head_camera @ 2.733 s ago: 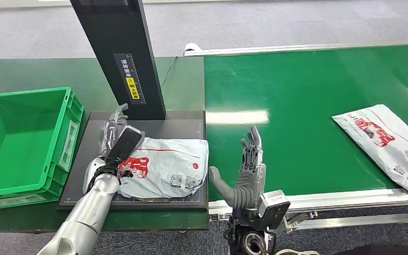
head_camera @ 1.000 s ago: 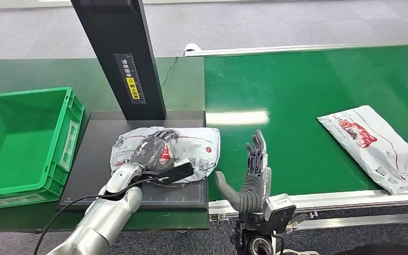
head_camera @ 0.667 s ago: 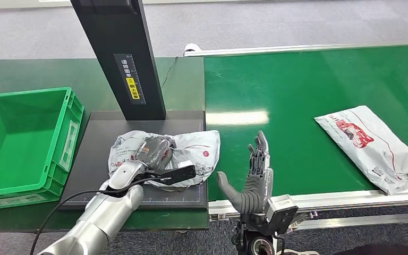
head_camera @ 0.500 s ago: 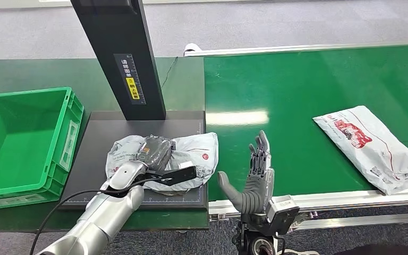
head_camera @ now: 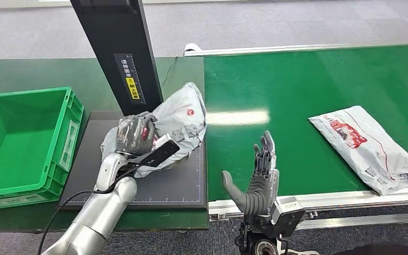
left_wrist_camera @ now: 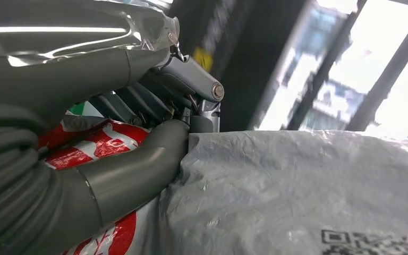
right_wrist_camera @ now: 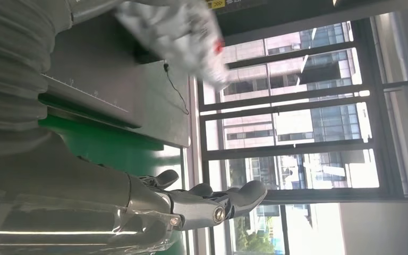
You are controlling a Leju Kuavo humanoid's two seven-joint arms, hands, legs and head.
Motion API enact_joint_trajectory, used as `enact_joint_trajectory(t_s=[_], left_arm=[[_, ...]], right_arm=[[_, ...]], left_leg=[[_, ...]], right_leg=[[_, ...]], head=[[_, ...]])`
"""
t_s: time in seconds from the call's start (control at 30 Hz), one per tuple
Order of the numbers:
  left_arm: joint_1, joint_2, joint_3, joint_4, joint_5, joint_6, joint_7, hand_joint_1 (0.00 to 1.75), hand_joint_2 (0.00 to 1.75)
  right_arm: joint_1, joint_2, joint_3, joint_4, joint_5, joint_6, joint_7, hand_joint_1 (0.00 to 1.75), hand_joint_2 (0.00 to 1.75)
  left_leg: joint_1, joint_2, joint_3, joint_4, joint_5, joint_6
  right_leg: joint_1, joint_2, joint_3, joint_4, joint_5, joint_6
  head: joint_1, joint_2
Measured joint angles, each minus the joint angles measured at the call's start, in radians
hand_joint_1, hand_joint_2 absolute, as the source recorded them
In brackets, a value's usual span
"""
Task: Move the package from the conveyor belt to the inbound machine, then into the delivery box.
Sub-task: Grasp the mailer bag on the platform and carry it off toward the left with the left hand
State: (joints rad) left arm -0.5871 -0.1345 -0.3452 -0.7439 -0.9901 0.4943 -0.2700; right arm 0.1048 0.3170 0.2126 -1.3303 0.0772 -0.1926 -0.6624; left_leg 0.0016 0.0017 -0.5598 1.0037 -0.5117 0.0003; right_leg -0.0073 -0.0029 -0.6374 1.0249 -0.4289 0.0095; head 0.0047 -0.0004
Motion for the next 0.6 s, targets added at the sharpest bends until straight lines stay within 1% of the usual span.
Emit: enact_joint_trajectory(t_s=[0.1, 0.17, 0.27, 0.37, 0.43, 0.5, 0.6], left_arm=[[0.024, 0.015, 0.041, -0.106, 0.086, 0.071, -0.046, 1.75, 1.75], [0.039, 0.031, 0.070, -0.184, 0.128, 0.099, -0.063, 1.75, 1.75], [0.058, 0.062, 0.117, -0.288, 0.152, 0.127, -0.065, 1.75, 1.75], [0.055, 0.111, 0.176, -0.346, 0.161, 0.135, -0.048, 1.75, 1.75], [0.029, 0.156, 0.226, -0.349, 0.158, 0.131, -0.036, 1.75, 1.75], [-0.016, 0.201, 0.276, -0.322, 0.136, 0.130, -0.021, 1.75, 1.75], [-0.106, 0.272, 0.342, -0.216, 0.086, 0.131, 0.017, 1.75, 1.75]], right_arm=[[-0.001, 0.000, 0.002, 0.004, -0.008, -0.009, -0.004, 0.00, 1.75], [-0.002, 0.000, 0.002, 0.008, -0.014, -0.012, -0.008, 0.00, 1.75], [-0.004, 0.000, 0.003, 0.017, -0.018, -0.013, -0.014, 0.00, 1.75], [-0.006, 0.000, 0.003, 0.028, -0.021, -0.011, -0.020, 0.00, 1.75], [-0.006, 0.000, 0.004, 0.035, -0.024, -0.009, -0.022, 0.00, 1.75], [-0.008, 0.000, 0.004, 0.044, -0.029, -0.008, -0.026, 0.00, 1.75], [-0.012, 0.000, 0.007, 0.061, -0.036, -0.001, -0.033, 0.00, 1.75]], left_leg=[[0.000, 0.000, 0.000, 0.000, 0.000, 0.000], [0.000, 0.000, 0.000, 0.000, 0.000, 0.000], [0.000, 0.000, 0.000, 0.000, 0.000, 0.000], [0.000, 0.000, 0.000, 0.000, 0.000, 0.000], [0.000, 0.000, 0.000, 0.000, 0.001, -0.001], [0.001, 0.000, 0.000, 0.000, 0.002, -0.002], [0.001, 0.000, 0.000, 0.000, 0.003, -0.003]], right_leg=[[0.000, 0.000, 0.000, 0.000, 0.000, 0.000], [0.000, 0.000, 0.000, 0.000, 0.000, 0.000], [0.000, 0.000, 0.000, 0.000, 0.000, 0.000], [0.000, 0.000, 0.000, 0.000, 0.000, 0.000], [0.000, 0.000, 0.000, 0.001, 0.000, 0.000], [0.001, 0.000, 0.000, 0.001, 0.000, 0.000], [0.001, 0.000, 0.000, 0.002, 0.001, -0.001]], head=[[0.000, 0.000], [0.000, 0.000], [0.000, 0.000], [0.000, 0.000], [0.000, 0.000], [0.000, 0.000], [0.000, 0.000]])
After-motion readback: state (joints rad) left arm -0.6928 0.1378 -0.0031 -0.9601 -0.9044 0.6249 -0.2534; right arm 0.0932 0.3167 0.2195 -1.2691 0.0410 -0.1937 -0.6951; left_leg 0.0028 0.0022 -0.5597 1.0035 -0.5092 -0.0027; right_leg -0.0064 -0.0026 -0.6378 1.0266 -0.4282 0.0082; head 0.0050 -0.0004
